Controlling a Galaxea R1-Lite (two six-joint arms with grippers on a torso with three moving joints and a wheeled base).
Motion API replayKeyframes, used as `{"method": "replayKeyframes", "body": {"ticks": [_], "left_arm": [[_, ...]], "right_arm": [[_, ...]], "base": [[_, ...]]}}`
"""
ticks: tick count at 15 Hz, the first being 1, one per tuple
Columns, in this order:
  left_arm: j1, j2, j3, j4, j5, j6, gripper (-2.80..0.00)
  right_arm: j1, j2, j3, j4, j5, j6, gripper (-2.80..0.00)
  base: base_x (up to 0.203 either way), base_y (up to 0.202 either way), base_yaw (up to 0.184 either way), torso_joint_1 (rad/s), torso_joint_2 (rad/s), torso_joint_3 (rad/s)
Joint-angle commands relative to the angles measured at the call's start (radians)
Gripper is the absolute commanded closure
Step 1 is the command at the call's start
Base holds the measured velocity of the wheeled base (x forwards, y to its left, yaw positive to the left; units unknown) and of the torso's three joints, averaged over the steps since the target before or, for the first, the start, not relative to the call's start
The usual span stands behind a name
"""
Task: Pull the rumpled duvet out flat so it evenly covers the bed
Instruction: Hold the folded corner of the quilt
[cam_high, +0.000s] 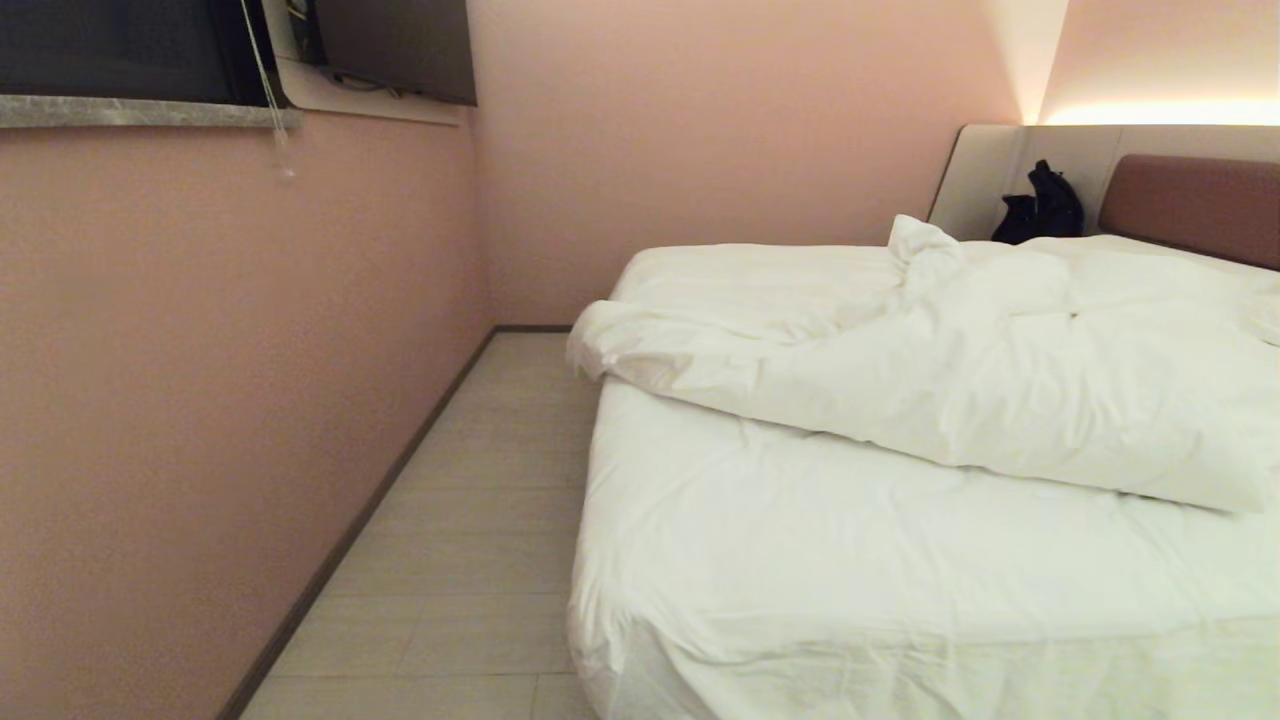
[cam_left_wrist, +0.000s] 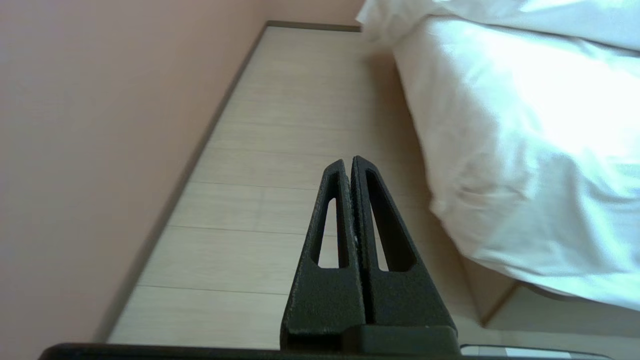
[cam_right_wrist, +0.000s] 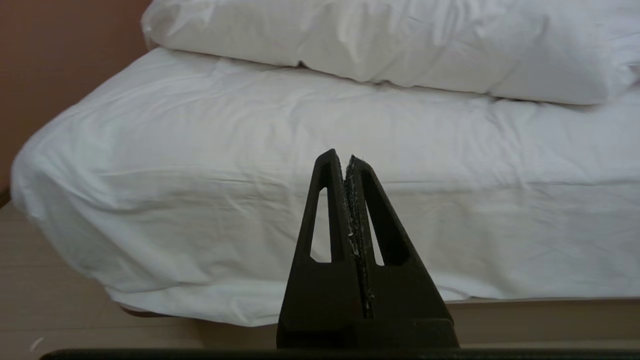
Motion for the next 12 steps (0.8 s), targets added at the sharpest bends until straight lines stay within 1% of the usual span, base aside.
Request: {"method": "replayKeyframes", "body": {"ticks": [1,12], "left_arm": [[0.000,0.000,0.000,0.001,0.000,-0.001,0.00],[0.000,0.000,0.000,0.001,0.000,-0.001,0.00]], "right_arm": [[0.000,0.002,0.000,0.000,0.000,0.000,0.00],[-0.001,0.002,0.000,0.000,0.000,0.000,0.00]], "base": [[0.000,-0.191,0.000,0.004,0.00,0.001],[0.000,-0.194,0.000,0.004,0.00,0.002]]}}
